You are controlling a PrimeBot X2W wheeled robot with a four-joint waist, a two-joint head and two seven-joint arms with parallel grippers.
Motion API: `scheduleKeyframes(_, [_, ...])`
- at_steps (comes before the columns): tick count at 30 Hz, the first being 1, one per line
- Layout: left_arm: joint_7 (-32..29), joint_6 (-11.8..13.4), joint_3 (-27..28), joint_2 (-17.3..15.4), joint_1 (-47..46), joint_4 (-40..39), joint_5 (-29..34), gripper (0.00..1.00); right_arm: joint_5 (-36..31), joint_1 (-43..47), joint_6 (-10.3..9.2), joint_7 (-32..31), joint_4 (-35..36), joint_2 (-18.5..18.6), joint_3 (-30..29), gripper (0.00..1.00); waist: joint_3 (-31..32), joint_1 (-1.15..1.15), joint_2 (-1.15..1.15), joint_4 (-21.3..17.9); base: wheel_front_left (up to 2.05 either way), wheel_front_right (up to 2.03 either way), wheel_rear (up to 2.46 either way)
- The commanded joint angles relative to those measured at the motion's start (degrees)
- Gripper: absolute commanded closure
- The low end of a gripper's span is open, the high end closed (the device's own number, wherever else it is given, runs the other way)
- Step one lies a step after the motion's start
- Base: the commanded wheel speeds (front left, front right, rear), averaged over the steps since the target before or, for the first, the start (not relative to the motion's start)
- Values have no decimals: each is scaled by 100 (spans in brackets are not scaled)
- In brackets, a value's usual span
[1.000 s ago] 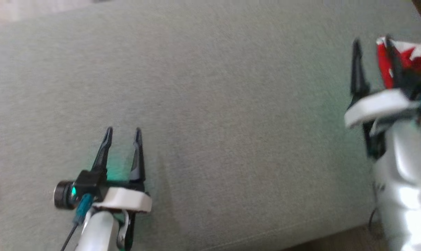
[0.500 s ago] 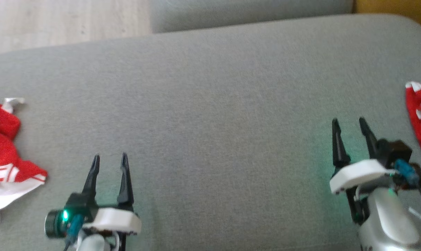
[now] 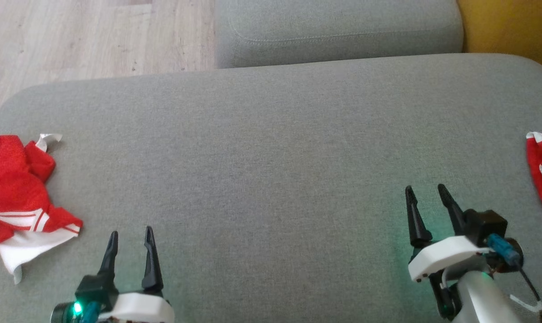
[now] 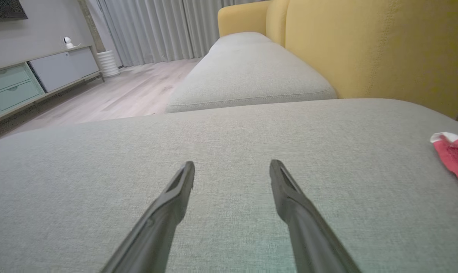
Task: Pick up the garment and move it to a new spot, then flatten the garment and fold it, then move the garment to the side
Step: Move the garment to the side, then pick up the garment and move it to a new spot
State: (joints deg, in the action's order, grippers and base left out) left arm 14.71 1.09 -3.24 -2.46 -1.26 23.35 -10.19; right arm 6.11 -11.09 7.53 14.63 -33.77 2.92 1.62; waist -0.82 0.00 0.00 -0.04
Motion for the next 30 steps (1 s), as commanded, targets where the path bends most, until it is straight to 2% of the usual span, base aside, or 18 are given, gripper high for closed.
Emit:
scheduleKeyframes(1, [29,31,248,-42,-107,-176,-34,0,59,-116,-4,37,198,-3,173,0,19,0,0,16,0,0,0])
scheduleKeyframes(9, [29,12,232,-42,-77,-192,-32,0,60,-108,-4,37,186,-3,210,0,11,0,0,140,0,0,0])
scheduleKeyframes(15, [29,31,180,-42,-59,-193,-56,0,94,-80,-4,37,187,-3,287,0,-20,0,0,468,0,0,0])
scheduleKeyframes(20, [29,69,200,-42,13,-178,-93,0,170,-44,-4,37,202,-4,427,0,-41,0,0,1007,0,0,0])
scheduleKeyframes(21, [29,83,248,-42,45,-179,-98,0,208,-50,-4,37,211,-4,488,0,-67,0,0,1270,0,0,0])
scheduleKeyframes(25, [29,102,413,-42,130,-177,-124,0,284,-88,-4,37,220,-4,642,0,-123,0,0,1803,0,0,0])
scheduleKeyframes(30, [29,135,709,-42,281,-167,-192,0,367,-146,-4,37,207,-4,876,0,-152,0,0,2295,0,0,0])
